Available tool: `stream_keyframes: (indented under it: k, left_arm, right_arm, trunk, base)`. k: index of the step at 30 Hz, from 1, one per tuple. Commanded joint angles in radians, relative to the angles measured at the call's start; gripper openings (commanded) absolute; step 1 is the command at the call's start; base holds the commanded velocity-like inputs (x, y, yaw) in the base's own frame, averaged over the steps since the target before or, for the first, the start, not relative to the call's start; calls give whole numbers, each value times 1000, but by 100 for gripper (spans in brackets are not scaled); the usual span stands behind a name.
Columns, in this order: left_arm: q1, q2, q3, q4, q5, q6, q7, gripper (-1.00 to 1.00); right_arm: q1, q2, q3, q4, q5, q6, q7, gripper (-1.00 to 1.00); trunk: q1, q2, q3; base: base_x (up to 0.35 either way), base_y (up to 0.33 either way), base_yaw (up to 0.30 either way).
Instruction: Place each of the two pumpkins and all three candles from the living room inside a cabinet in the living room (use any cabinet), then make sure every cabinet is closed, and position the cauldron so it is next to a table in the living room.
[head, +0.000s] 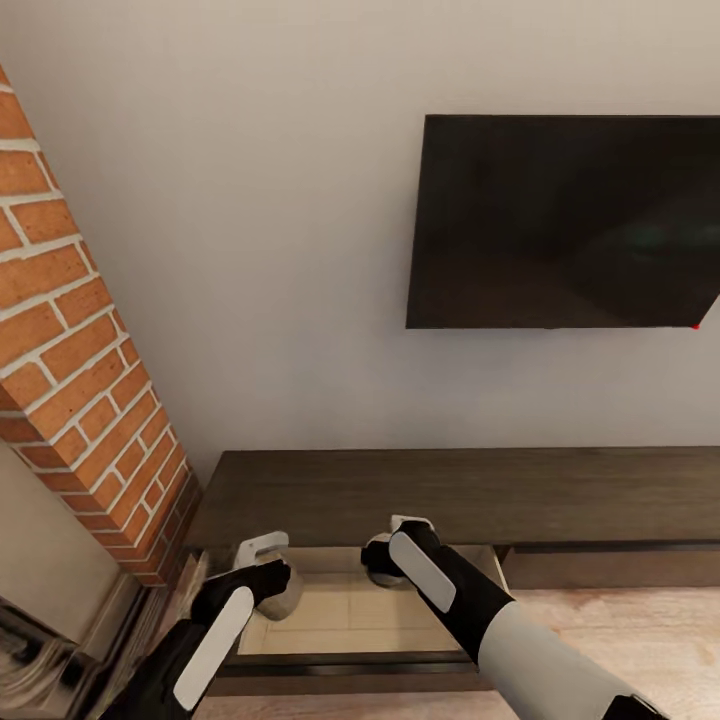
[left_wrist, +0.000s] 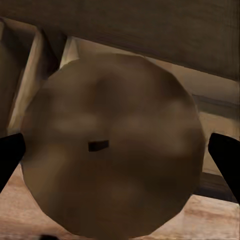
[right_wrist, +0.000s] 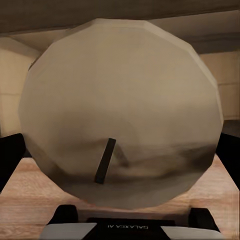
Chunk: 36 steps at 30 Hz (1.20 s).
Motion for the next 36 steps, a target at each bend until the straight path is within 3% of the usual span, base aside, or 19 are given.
stream_keyframes:
  k: [1,3,6,20,24,30,36]
  left_arm:
    - [-28,-31,-4,75,-11,3,10,-100]
    - [-58,-56,-3,155,-18,3,9,-100]
    - [-74,-63,-3,184,-21,3,9,-100]
    - [-78,-62,-4,172,-21,3,7,-100]
    - [-78,-61,-4,169,-22,2,8,-100]
    - [-78,-61,-4,168,-23,1,10,-100]
    - [-78,-59,-4,167,-25,-5,10,-100]
  right_arm:
    - [-3,0,3,1,-8,4,-9,-100]
    - [-3,0,4,2,-7,8,-9,-100]
    - [-3,0,4,3,-8,10,-10,-100]
    - [-4,1,6,2,-7,19,-8,-100]
    - [-4,3,6,1,-8,68,-10,-100]
    - [-4,51,6,16,-9,87,-11,-100]
    - [-4,62,4,37,-10,89,-11,-100]
  trunk:
    - [0,-1,-1]
    - [0,-1,-1]
    - [0,-1,-1]
    - [0,-1,-1]
    - [0,-1,-1]
    - [0,-1,-1]
    - [0,-1,-1]
  base:
    - [0,0,0]
    - [0,0,0]
    - [0,0,0]
    - [68,52,0]
    - [225,5,0]
    - [135,1,0]
    - [26,0,0]
